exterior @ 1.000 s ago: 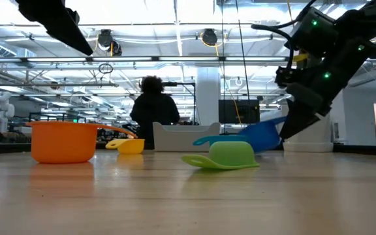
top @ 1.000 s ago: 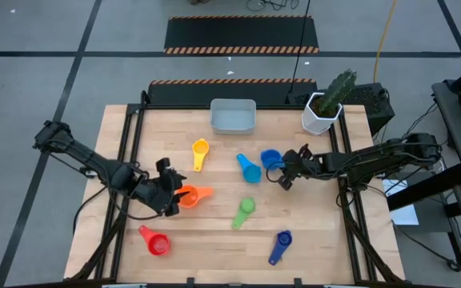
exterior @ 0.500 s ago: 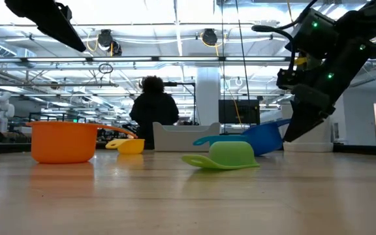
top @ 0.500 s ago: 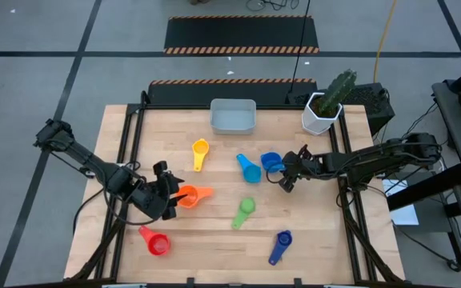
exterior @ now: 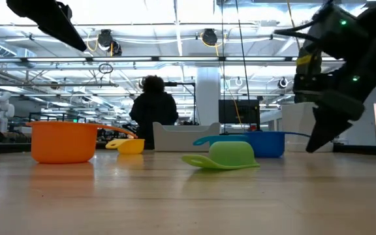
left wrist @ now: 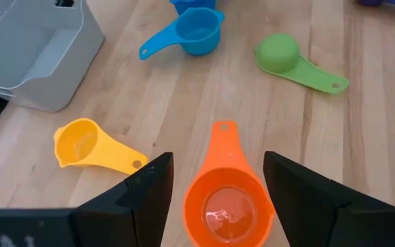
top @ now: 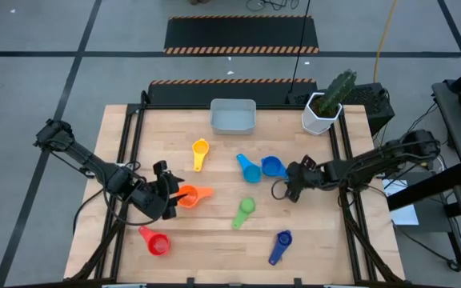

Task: Nest measuring cups in basket
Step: Stack the blue measuring cup into the orange measuring cup

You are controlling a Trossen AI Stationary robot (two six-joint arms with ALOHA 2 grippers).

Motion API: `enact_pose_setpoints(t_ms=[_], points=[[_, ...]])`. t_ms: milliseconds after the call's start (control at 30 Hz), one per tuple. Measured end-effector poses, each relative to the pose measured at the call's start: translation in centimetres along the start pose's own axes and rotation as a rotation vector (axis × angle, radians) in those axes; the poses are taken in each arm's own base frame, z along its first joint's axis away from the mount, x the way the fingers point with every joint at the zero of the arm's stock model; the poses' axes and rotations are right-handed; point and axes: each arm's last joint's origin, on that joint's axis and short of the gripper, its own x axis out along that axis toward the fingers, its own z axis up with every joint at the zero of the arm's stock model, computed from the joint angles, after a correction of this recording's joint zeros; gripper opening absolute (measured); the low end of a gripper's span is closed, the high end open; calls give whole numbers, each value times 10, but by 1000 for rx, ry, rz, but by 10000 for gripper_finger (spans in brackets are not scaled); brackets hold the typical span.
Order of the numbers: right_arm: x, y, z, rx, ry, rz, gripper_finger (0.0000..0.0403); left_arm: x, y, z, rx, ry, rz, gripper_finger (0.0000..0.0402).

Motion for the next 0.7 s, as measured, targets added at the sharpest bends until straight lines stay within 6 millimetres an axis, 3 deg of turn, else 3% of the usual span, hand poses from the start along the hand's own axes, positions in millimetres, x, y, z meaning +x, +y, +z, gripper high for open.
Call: enact_pose_setpoints(t_ms=[333,700], points=[[-10,11,-20,-18,-35,-75,202,0,0,0,-4,-7,9,230],[-24,25,-33,-118,-6,-41,202,0,0,0,-5,-7,9,230]])
